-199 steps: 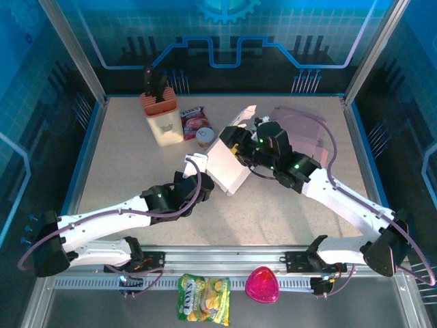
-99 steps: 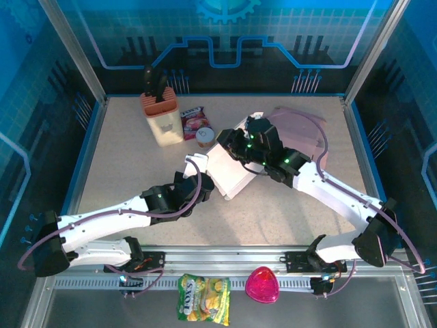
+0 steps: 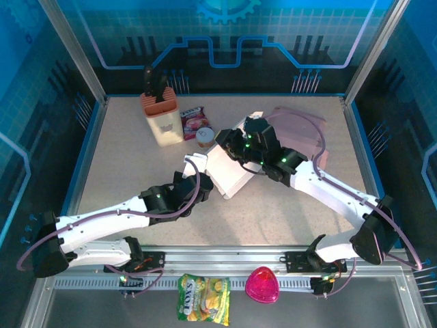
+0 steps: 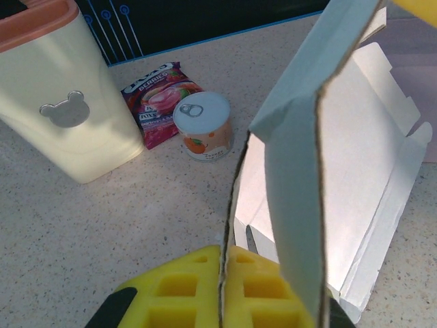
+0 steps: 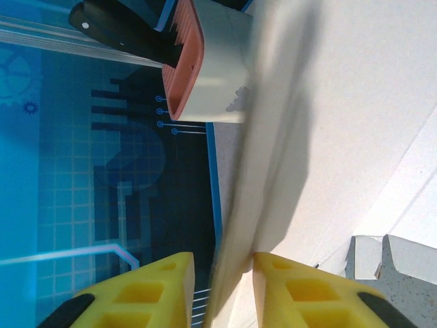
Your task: Fold the paper box
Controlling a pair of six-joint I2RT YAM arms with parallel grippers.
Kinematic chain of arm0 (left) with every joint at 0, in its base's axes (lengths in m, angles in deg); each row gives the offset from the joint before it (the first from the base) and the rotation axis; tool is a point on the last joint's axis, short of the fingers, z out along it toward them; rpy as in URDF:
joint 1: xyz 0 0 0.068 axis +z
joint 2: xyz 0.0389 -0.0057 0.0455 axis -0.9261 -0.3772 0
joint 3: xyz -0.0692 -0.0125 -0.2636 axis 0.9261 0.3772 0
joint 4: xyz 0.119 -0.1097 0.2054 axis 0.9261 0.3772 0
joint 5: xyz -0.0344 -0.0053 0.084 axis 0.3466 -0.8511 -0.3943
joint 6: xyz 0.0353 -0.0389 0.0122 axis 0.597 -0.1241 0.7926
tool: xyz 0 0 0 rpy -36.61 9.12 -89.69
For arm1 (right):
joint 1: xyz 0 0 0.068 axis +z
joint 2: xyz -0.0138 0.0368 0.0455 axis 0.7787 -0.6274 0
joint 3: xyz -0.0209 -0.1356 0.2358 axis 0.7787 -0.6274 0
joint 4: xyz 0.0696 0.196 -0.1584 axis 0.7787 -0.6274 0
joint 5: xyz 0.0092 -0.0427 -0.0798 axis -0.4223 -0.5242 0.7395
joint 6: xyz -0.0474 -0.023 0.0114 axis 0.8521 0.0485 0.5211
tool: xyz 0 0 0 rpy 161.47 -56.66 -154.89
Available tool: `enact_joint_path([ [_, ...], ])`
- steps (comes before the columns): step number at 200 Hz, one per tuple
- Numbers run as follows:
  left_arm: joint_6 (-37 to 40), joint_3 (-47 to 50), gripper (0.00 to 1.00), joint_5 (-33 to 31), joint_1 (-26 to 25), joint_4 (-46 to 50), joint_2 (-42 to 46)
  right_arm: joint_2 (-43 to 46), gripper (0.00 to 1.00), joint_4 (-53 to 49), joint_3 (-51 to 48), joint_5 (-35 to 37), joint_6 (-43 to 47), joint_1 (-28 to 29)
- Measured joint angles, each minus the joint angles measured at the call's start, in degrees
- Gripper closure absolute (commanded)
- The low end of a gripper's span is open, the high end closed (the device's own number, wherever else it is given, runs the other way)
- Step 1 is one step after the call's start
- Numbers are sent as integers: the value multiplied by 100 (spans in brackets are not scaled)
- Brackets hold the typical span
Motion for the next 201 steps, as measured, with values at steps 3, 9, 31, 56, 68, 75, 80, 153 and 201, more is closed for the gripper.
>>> enact_joint_path([
  [3,0,0,100,0,0,0,0,-2,76,0,0,0,-4,0],
  [9,0,0,100,0,0,0,0,-11,76,0,0,0,-20,-9],
  [31,2,0,100,0,0,0,0,-15,78,7,0,0,-28,-9],
  [56,2,0,100,0,0,0,0,-15,81,68,-28,2,-44,-9],
  [68,2,0,100,2,0,2,0,-15,85,90,-55,0,-61,-9],
  [75,2,0,100,2,0,0,0,-15,86,90,-72,2,-76,-9],
  [80,4,0,100,2,0,0,0,-15,88,85,-76,2,-74,-9],
  [153,-118,4,26,166,-11,302,275,219,100,387,-662,76,-431,-20],
  [201,-549,223,22,376,4,466,1471,999,100,560,-1725,697,-1189,221],
])
